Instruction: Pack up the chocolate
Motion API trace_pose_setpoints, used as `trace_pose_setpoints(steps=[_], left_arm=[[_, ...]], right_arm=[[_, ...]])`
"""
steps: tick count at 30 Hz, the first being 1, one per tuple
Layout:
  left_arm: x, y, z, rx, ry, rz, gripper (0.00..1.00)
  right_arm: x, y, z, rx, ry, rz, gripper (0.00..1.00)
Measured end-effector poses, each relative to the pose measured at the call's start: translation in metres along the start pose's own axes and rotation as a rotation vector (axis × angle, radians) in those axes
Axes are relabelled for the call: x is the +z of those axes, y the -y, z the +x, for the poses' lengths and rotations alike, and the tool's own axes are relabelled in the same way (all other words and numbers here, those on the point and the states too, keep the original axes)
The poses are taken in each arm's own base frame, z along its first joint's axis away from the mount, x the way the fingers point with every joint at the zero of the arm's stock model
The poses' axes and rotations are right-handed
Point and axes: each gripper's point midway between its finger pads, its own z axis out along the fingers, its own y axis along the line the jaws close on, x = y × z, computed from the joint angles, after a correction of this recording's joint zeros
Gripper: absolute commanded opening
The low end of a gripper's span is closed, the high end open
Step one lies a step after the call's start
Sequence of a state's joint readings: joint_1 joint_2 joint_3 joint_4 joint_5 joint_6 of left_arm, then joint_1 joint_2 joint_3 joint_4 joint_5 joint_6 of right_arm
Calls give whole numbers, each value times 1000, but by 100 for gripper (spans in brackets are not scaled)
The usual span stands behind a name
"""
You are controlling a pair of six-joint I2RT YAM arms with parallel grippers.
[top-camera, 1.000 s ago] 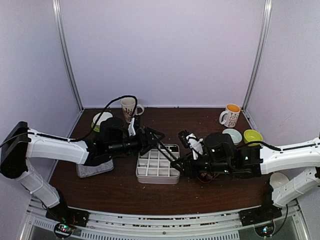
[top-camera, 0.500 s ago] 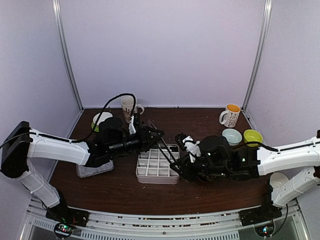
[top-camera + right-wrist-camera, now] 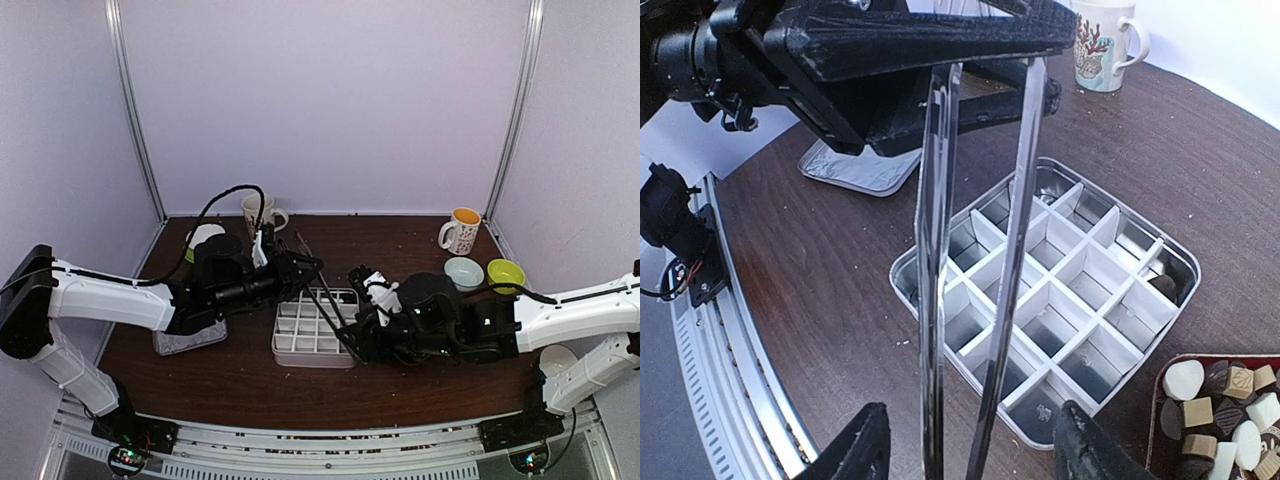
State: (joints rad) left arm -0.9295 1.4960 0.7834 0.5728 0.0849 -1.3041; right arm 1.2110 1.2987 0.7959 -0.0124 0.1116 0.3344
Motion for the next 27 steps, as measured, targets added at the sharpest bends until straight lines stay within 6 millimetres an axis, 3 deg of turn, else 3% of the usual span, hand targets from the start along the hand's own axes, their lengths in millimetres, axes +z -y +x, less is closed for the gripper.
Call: trace_pose_setpoints(steps=[9, 11, 21, 27], left_arm=[[-1, -6, 1, -1, 3, -18, 37], [-1, -7, 1, -1, 5, -20, 37], [-4, -4, -1, 0, 15, -19, 36], [-4, -5, -2, 1, 16, -24, 36]], right_arm=[[-12, -4, -9, -21, 43, 1, 83], [-19, -2, -14, -17, 66, 5, 99], [-51, 29, -40, 33, 230, 143, 100], [-62, 54, -38, 43, 277, 264, 100]])
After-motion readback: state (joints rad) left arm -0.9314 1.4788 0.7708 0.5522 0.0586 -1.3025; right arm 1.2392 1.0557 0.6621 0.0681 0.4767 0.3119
